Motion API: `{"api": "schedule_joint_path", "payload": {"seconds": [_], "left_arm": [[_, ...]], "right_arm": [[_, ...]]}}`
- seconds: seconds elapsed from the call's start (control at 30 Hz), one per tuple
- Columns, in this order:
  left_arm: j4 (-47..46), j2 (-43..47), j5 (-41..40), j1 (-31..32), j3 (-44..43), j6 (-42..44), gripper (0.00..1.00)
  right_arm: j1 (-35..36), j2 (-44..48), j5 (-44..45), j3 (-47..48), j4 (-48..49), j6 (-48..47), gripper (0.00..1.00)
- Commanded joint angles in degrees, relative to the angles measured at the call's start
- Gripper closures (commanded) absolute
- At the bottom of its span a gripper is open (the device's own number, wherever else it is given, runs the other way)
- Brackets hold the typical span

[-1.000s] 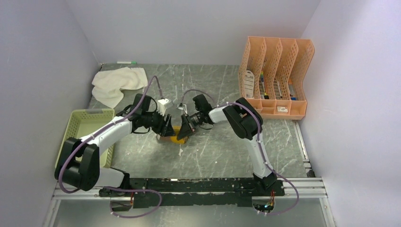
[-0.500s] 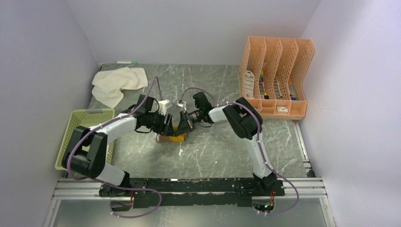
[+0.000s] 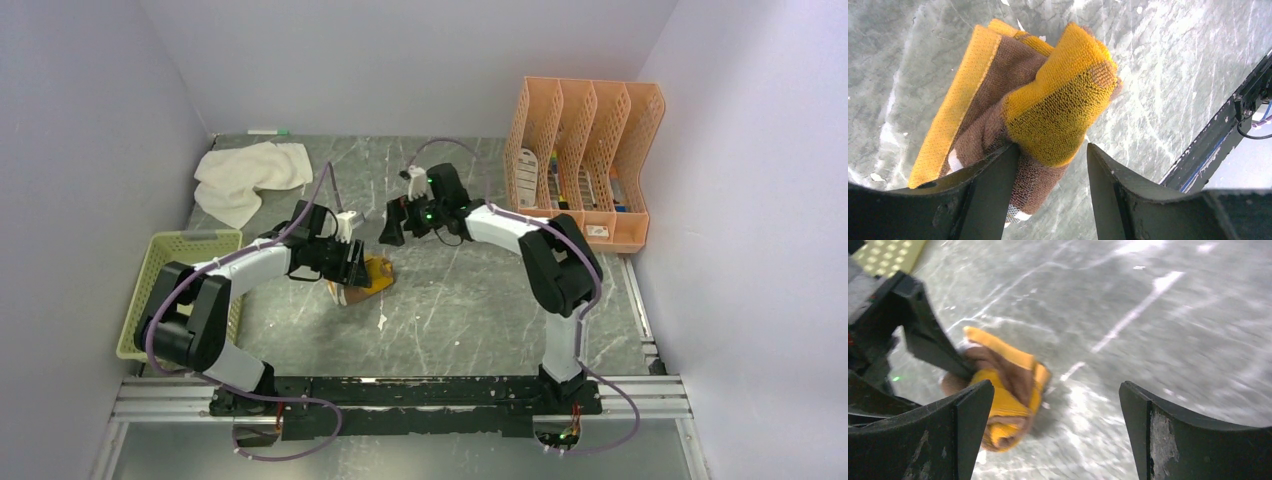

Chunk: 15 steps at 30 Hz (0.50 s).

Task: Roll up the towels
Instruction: Roll the towel at the center of the board.

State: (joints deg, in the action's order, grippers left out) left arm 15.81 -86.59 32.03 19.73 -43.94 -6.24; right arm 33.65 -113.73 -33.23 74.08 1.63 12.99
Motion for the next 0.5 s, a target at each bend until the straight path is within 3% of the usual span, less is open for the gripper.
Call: {"api": "schedule_joint_path", "payload": {"seconds": [0.0,0.13,0.2,0.27,0.37,0.47], "left_arm": [[1.6,-1.9,-4.7,0.2,1.4,0.4,0.35],[1.8,-1.7,-5.1,0.3,1.0,0.5,0.35],[2.4,-1.8,-5.8,0.2,0.3,0.7,0.35],[3.4,-2.0,-6.5,0.2,-0.9,1.1,0.34],[4.1,-2.4,-6.5,0.1,-2.5,1.3,0.34],[3.9,-3.3,-3.3,-0.9,-3.6,1.3,0.33]], "right_arm": [[-3.8,4.7,11.1,-4.2,0.3,-1.5,0.0],[-3.9,11.9,16.9,-10.8,4.7,-0.9,0.0],[-4.6,15.4,18.6,-13.7,5.4,6.9,0.0],[-7.2,17.9,9.7,-17.0,8.1,13.0,0.0],[-7.7,25.4,5.8,-30.6,25.6,26.6,0.0],[-6.9,30.9,9.1,-43.0,41.5,39.4,0.0]]}}
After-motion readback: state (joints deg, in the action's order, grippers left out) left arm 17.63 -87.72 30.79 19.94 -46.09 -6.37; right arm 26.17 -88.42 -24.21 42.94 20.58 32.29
